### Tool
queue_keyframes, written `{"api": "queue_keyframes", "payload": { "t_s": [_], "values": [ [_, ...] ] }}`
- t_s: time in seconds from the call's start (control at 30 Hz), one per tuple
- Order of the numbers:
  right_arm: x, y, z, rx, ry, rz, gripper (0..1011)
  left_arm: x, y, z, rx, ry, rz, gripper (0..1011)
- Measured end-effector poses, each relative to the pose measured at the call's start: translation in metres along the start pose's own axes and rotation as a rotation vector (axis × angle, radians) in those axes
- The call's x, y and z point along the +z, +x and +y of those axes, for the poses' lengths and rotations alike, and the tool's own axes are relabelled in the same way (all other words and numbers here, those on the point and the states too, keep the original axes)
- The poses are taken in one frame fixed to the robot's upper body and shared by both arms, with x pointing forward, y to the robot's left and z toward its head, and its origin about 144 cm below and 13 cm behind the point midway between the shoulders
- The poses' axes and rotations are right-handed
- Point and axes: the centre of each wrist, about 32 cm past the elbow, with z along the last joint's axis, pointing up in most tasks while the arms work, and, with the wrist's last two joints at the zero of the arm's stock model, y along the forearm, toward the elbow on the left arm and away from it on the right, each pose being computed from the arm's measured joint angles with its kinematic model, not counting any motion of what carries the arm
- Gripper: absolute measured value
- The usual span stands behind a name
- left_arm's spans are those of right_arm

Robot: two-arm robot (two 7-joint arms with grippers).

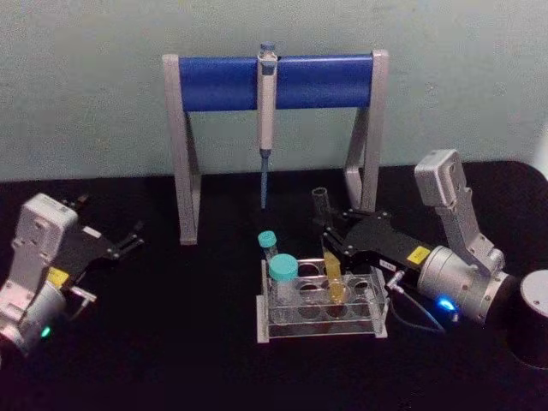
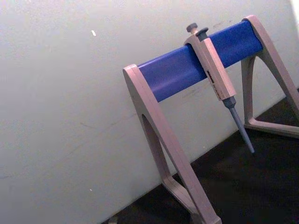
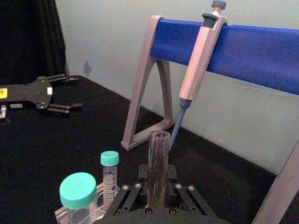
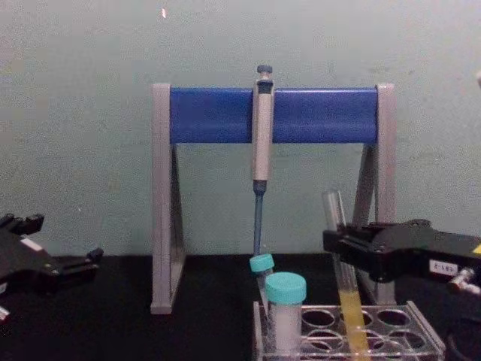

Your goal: Pick up the test tube from the test tube rack, shake it, then place it back into the test tube rack.

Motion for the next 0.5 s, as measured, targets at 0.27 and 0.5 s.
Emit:
{"api": "queue_keyframes", "payload": {
  "t_s": [0.27, 0.5],
  "values": [
    [0.000, -0.001, -0.004, 0.008, 0.051, -0.010, 229, 0.000, 0.000, 0.000, 0.000, 0.000, 0.000, 1001],
    [0.007, 0.000, -0.010, 0.008, 0.092, -0.004, 229, 0.000, 0.000, 0.000, 0.000, 0.000, 0.000, 1001]
  ]
}}
